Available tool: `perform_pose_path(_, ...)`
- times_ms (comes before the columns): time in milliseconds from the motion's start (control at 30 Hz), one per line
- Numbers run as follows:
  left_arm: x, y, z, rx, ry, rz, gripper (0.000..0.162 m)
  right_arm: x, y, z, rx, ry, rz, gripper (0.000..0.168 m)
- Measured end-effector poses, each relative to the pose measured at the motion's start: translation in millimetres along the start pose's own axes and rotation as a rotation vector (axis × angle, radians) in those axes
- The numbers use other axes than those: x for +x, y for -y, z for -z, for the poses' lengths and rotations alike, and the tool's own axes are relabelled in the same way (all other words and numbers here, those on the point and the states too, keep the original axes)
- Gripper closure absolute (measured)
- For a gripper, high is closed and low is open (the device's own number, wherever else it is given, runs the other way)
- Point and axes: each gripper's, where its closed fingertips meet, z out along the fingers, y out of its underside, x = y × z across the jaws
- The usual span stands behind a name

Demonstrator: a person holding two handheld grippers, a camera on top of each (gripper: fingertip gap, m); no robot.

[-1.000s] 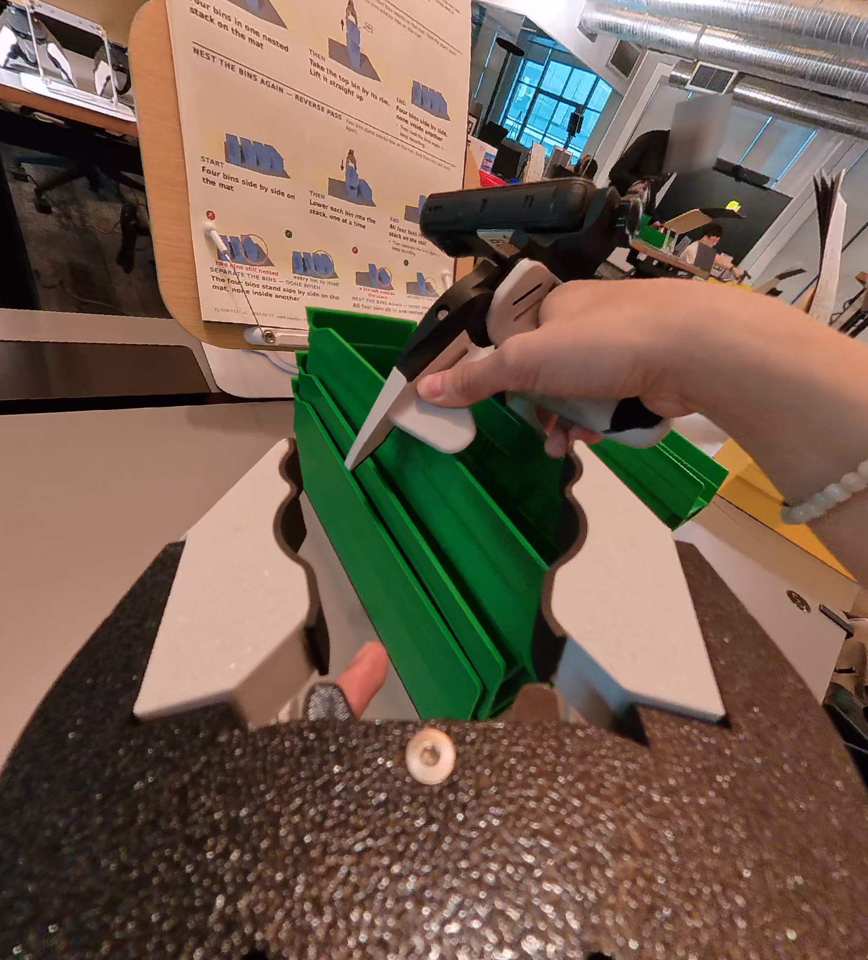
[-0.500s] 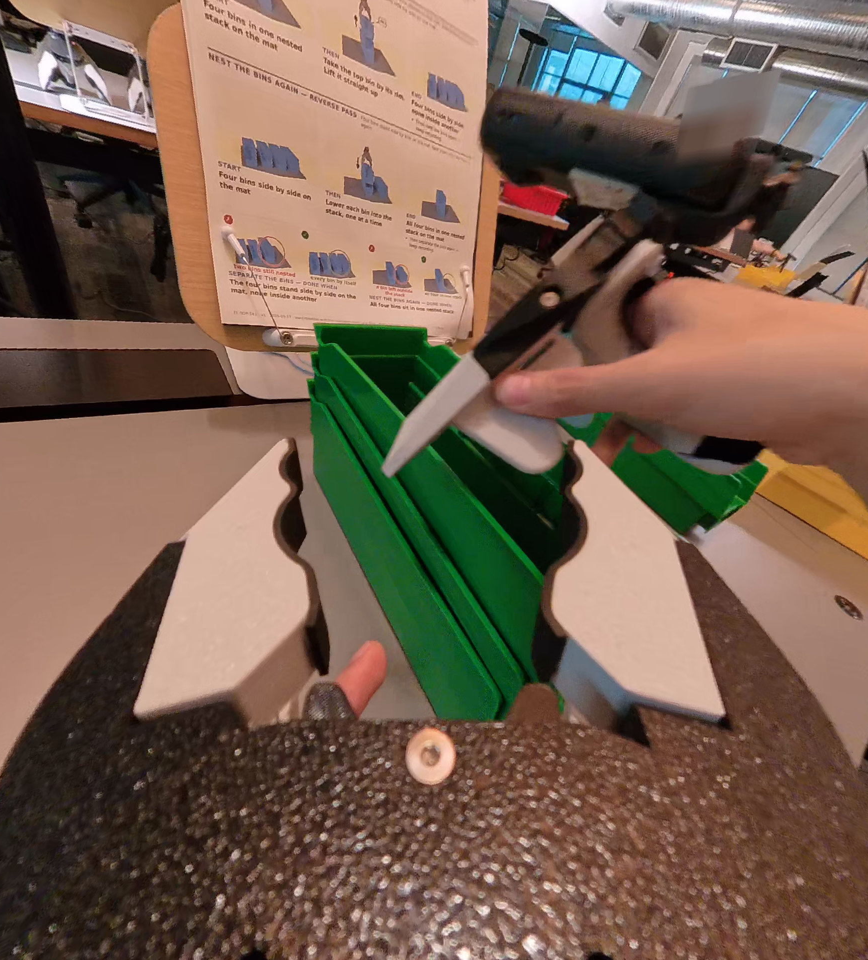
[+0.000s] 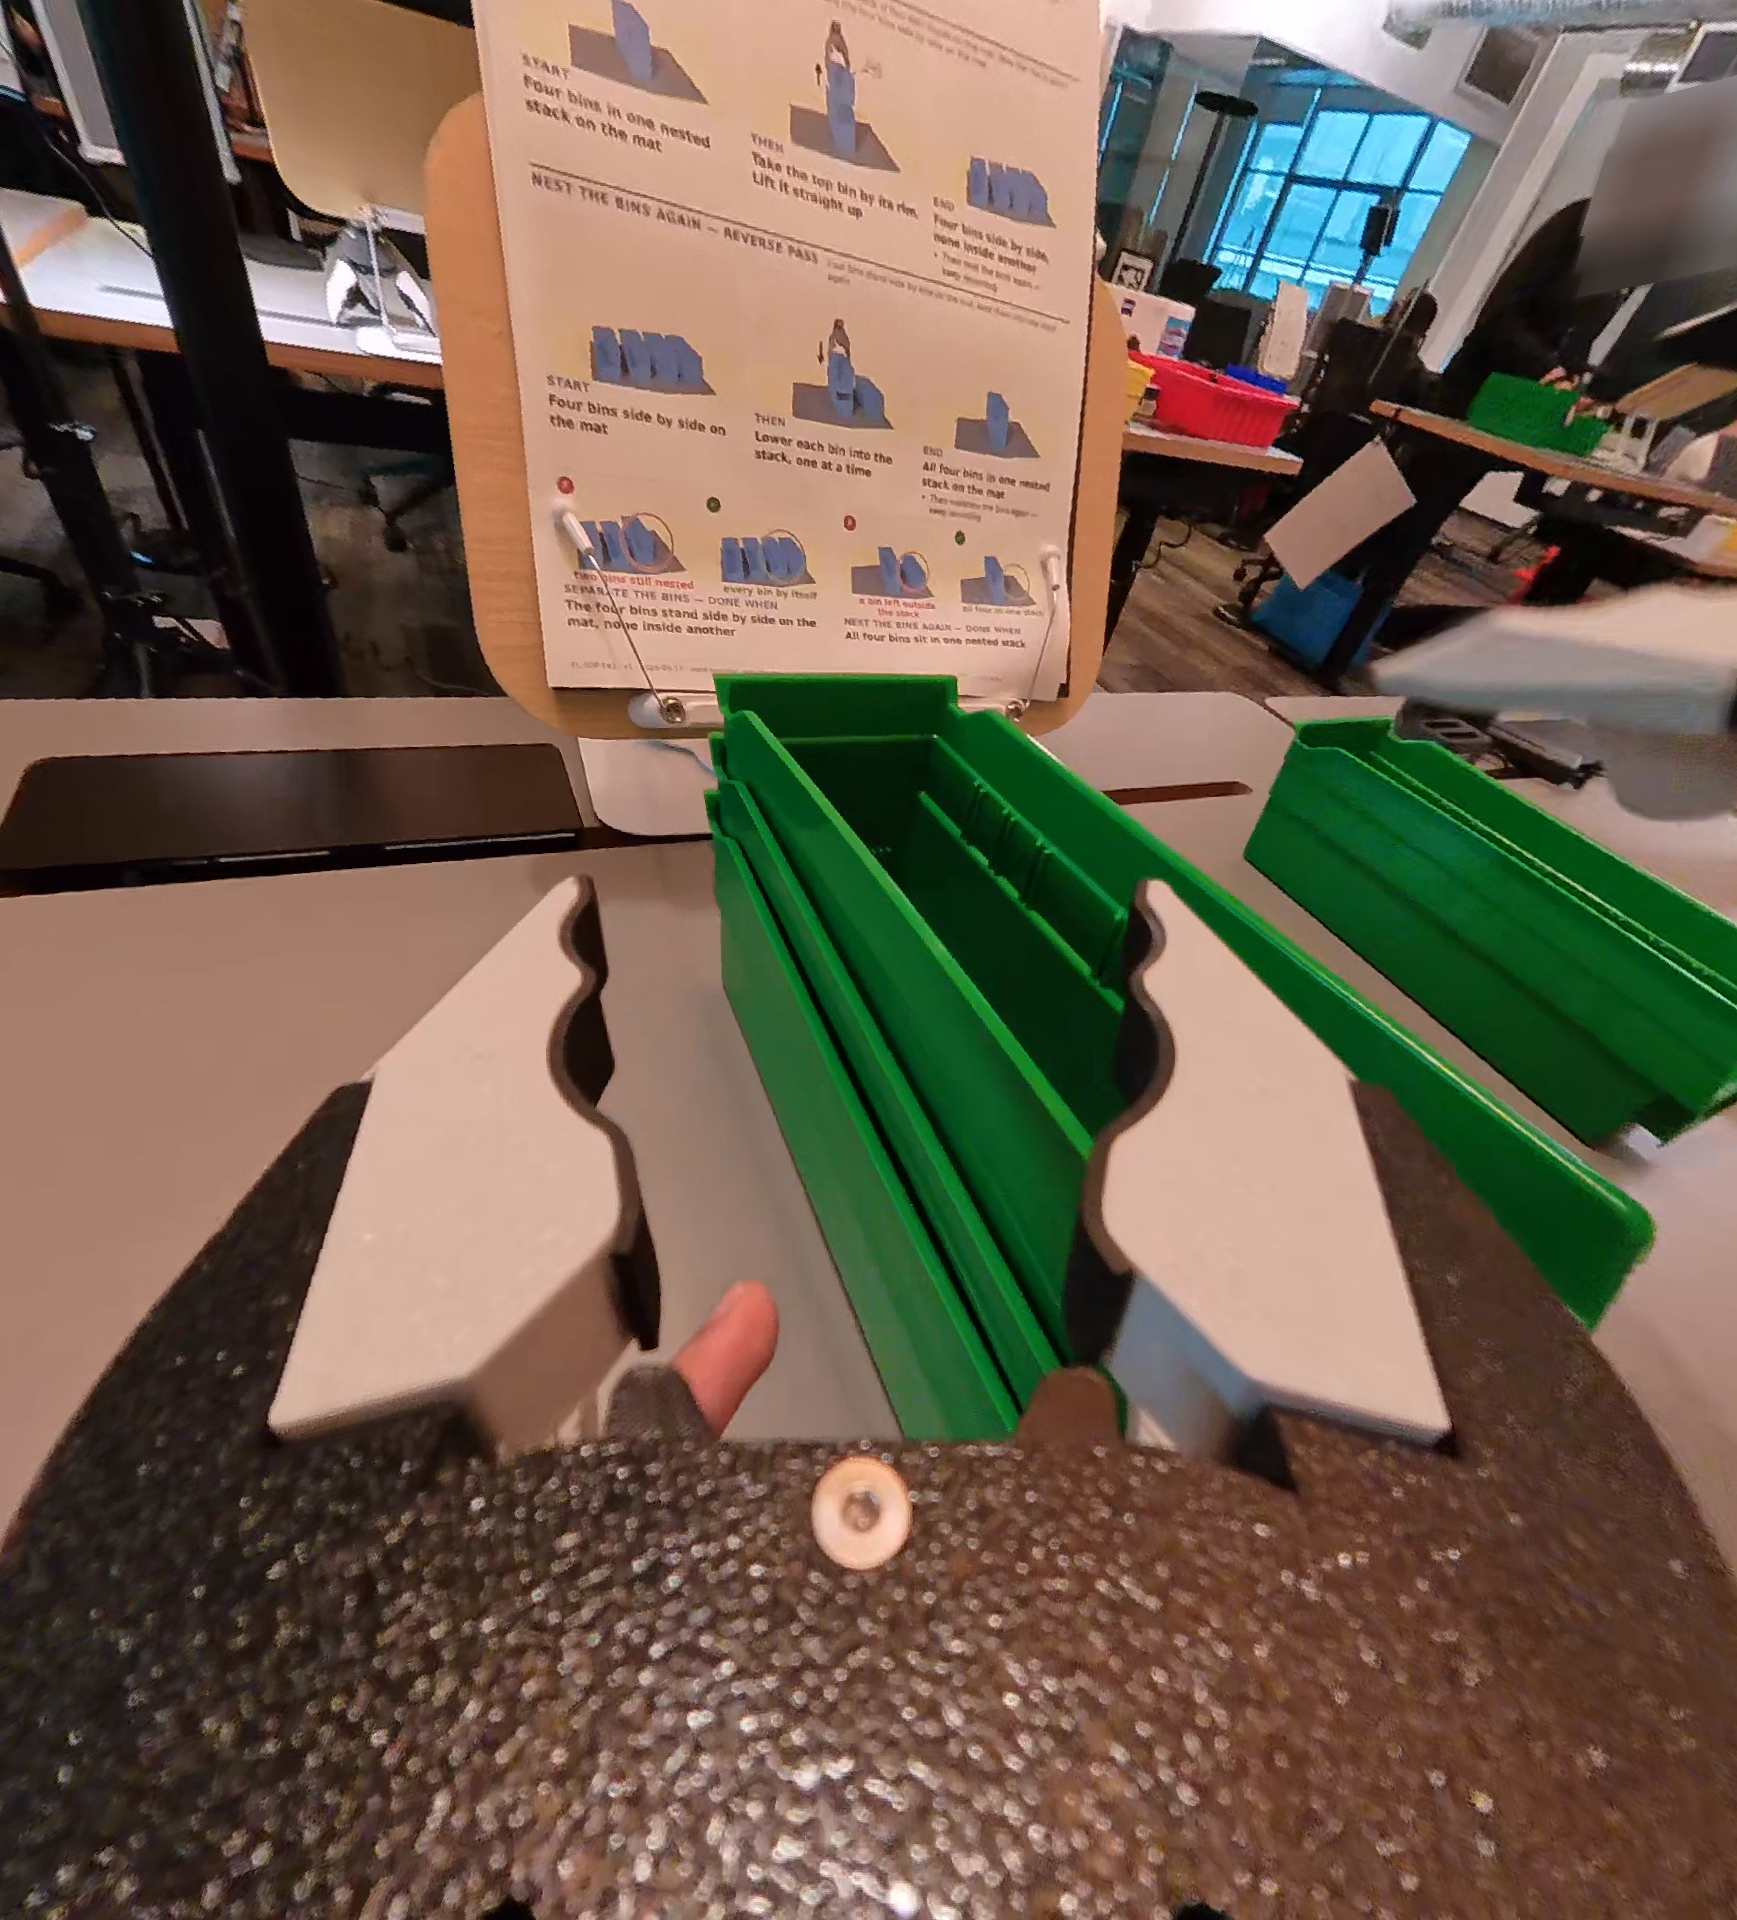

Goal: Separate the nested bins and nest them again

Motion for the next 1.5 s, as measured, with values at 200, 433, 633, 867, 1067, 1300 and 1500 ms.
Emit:
perform_pose_path(200,-4,-4,-5,-0.017,0.032,-0.015,0.064,33,-59,9,-0.031,-0.130,0.084,0.033)
perform_pose_path(433,-9,-8,-6,-0.037,0.052,-0.032,0.064,35,-93,9,-0.033,-0.064,-0.107,0.038)
perform_pose_path(633,-9,-10,-12,-0.053,0.041,-0.033,0.064,15,-104,8,-0.033,0.032,-0.177,0.038)
perform_pose_path(867,-4,1,-13,-0.044,0.025,-0.057,0.065,4,-111,0,-0.027,0.096,-0.294,0.040)
perform_pose_path(1067,-2,3,-12,-0.044,0.014,-0.035,0.069,4,-129,0,-0.061,0.095,-0.296,0.040)
perform_pose_path(1300,10,7,-11,-0.030,-0.053,-0.030,0.063,30,-155,20,-0.088,0.056,-0.335,0.040)
perform_pose_path(1500,10,4,1,-0.038,-0.091,-0.026,0.063,69,-196,43,-0.169,0.014,-0.380,0.041)
